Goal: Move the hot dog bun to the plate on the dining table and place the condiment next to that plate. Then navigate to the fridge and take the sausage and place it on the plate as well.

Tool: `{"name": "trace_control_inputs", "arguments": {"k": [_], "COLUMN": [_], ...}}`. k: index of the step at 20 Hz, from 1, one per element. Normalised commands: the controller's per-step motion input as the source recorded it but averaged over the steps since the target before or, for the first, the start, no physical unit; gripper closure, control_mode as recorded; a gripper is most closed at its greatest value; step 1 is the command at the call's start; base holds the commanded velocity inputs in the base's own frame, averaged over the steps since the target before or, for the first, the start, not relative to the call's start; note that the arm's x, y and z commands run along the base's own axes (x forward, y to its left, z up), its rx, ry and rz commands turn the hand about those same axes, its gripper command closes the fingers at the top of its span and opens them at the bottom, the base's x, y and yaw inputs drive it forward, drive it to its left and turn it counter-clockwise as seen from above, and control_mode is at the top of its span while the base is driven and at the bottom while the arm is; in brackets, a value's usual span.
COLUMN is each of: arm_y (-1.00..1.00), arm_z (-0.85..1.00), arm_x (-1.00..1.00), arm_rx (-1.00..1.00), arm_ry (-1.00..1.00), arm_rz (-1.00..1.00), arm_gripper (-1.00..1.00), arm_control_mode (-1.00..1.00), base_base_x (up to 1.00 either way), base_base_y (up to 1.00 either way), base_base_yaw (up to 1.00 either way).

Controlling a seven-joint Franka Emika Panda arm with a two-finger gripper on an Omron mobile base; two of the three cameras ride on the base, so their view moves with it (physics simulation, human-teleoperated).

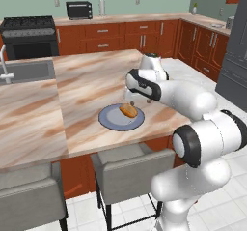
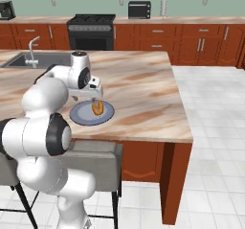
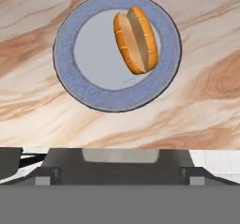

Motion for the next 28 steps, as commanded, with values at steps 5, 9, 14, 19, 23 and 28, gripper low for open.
{"name": "trace_control_inputs", "arguments": {"k": [5, 9, 14, 19, 23, 28], "arm_y": [-0.44, 0.00, 0.00, 0.00, 0.00, 0.00], "arm_z": [-0.36, 0.00, 0.00, 0.00, 0.00, 0.00], "arm_x": [-0.12, 0.00, 0.00, 0.00, 0.00, 0.00], "arm_rx": [-0.05, 0.00, 0.00, 0.00, 0.00, 0.00], "arm_ry": [0.03, 0.00, 0.00, 0.00, 0.00, 0.00], "arm_rz": [-0.06, 0.00, 0.00, 0.00, 0.00, 0.00], "arm_gripper": [-1.00, -1.00, -1.00, -1.00, -1.00, -1.00], "arm_control_mode": [-1.00, 1.00, 1.00, 1.00, 1.00, 1.00], "base_base_x": [0.00, -0.57, -0.20, 0.00, 0.02, 0.43], "base_base_y": [0.00, -0.71, -1.00, -1.00, -1.00, -1.00], "base_base_yaw": [0.00, -0.04, -0.01, 0.16, 0.15, 0.11]}}
